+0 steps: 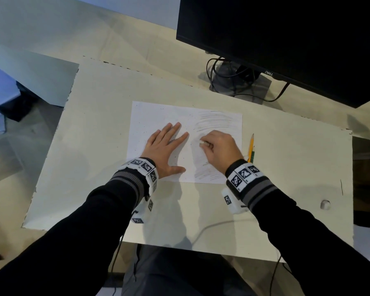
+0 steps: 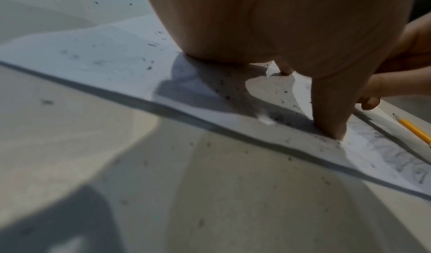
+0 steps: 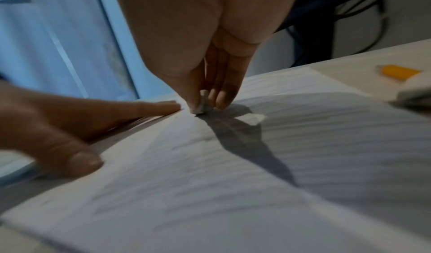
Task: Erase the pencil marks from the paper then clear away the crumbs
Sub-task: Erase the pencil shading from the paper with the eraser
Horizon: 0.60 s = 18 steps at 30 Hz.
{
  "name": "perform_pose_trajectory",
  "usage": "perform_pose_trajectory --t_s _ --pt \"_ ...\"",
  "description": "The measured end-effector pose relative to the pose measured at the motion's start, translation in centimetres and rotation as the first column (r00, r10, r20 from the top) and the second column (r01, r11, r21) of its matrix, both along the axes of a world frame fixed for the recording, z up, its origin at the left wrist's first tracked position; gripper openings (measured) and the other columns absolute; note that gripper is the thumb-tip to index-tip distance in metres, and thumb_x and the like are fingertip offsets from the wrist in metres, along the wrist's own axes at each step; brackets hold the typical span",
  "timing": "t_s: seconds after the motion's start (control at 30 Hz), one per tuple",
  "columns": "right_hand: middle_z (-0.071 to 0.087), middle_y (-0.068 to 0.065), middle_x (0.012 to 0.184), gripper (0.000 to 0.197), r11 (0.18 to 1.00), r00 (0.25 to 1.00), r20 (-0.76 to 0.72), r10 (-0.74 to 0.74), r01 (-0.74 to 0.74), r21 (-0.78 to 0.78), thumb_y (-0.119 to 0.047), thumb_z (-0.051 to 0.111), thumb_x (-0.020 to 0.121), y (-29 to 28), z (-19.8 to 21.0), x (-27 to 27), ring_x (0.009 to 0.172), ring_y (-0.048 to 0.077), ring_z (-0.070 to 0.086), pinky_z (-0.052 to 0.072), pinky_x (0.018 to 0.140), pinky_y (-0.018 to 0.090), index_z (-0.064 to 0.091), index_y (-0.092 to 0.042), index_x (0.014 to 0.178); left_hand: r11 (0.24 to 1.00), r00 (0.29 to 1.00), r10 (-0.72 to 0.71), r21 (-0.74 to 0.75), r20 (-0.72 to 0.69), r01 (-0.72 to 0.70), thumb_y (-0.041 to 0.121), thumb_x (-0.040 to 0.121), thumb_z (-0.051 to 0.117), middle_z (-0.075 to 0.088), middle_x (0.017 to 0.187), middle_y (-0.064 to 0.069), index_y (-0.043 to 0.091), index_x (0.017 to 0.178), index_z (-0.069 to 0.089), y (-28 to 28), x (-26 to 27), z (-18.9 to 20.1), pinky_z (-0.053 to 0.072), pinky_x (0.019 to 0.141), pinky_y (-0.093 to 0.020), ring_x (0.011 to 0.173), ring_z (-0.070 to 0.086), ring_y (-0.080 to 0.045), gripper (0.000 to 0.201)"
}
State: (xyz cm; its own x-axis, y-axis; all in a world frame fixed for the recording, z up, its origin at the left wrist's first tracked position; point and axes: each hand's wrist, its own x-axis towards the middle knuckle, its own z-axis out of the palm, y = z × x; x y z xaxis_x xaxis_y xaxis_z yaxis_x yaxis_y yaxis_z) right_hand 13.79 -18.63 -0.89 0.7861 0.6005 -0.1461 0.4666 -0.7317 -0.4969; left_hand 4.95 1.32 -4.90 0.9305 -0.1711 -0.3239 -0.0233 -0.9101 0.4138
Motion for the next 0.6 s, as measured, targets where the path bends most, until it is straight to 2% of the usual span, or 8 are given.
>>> perform_pose_trajectory --t_s 0.07,0.17,0.2,0.3,0.33,0.47,0.5,0.6 --pt "0.067 0.005 0.091 0.013 1.000 1.000 0.012 0.001 -0.001 0.014 -0.012 0.064 0.090 0.2 0.0 -0.3 0.083 0.023 0.061 0.053 0.080 0.037 0.074 -0.008 0.097 1.000 1.000 0.002 0.007 0.000 -0.002 0.069 0.080 0.061 -0.025 0.161 0.009 0.039 0.155 -0.005 0.0 0.0 0.0 -0.017 0.116 -0.034 0.148 -0.024 -0.012 0.105" --pt "0.069 0.008 0.095 0.015 0.978 0.978 -0.035 0.208 -0.208 -0.006 -0.009 0.066 0.089 0.7 0.2 -1.8 0.087 0.025 0.063 0.054 0.081 0.036 0.074 -0.004 0.101 1.000 1.000 0.000 0.006 0.000 0.000 0.070 0.081 0.060 -0.026 0.161 0.009 0.039 0.156 -0.006 -0.1 0.0 0.0 -0.018 0.116 -0.033 0.147 -0.025 -0.012 0.104" --pt "0.069 0.007 0.093 0.015 0.980 0.979 -0.034 0.199 -0.200 -0.014 -0.011 0.066 0.090 0.6 0.2 -1.2 0.087 0.025 0.063 0.054 0.081 0.038 0.074 -0.005 0.101 1.000 1.000 0.002 0.004 0.001 -0.002 0.069 0.081 0.060 -0.026 0.161 0.009 0.039 0.156 -0.006 -0.1 0.0 0.0 -0.018 0.116 -0.033 0.147 -0.025 -0.012 0.105" --pt "0.068 0.006 0.090 0.014 1.000 0.999 0.037 0.020 -0.020 -0.006 -0.013 0.064 0.091 0.3 0.0 1.1 0.084 0.023 0.062 0.054 0.081 0.040 0.074 -0.006 0.098 1.000 1.000 0.001 0.003 0.000 -0.001 0.069 0.081 0.060 -0.025 0.161 0.009 0.039 0.156 -0.006 0.0 0.0 0.0 -0.018 0.116 -0.033 0.148 -0.025 -0.012 0.105" --pt "0.068 0.006 0.090 0.013 1.000 0.998 0.053 0.012 -0.012 -0.004 -0.011 0.064 0.090 0.4 0.0 1.1 0.084 0.023 0.062 0.054 0.081 0.040 0.074 -0.006 0.097 1.000 1.000 0.000 0.008 0.000 0.000 0.069 0.081 0.060 -0.025 0.161 0.008 0.039 0.155 -0.007 0.0 0.0 0.0 -0.018 0.116 -0.033 0.148 -0.025 -0.012 0.104" --pt "0.069 0.007 0.093 0.015 0.976 0.976 -0.003 0.216 -0.216 -0.021 -0.009 0.066 0.089 0.8 0.3 -0.6 0.086 0.023 0.062 0.052 0.081 0.035 0.073 -0.004 0.101 1.000 1.000 -0.005 0.005 0.007 0.005 0.069 0.082 0.059 -0.026 0.161 0.008 0.039 0.155 -0.008 0.0 0.0 -0.1 -0.019 0.116 -0.032 0.147 -0.026 -0.012 0.104" --pt "0.069 0.007 0.092 0.014 0.981 0.981 -0.001 0.192 -0.192 -0.028 -0.010 0.066 0.090 0.7 0.3 0.1 0.085 0.023 0.062 0.053 0.081 0.036 0.074 -0.005 0.101 1.000 1.000 -0.002 0.000 0.010 0.002 0.069 0.081 0.060 -0.026 0.161 0.008 0.039 0.156 -0.007 0.0 -0.1 -0.1 -0.019 0.116 -0.032 0.147 -0.026 -0.011 0.104" --pt "0.069 0.007 0.090 0.014 0.999 0.998 0.058 -0.032 0.032 0.004 -0.012 0.064 0.091 0.5 0.1 1.8 0.085 0.023 0.062 0.053 0.082 0.040 0.074 -0.006 0.098 1.000 1.000 0.009 -0.004 0.010 -0.009 0.068 0.081 0.061 -0.024 0.162 0.009 0.039 0.156 -0.005 -0.1 -0.1 -0.1 -0.019 0.116 -0.032 0.147 -0.025 -0.011 0.104"
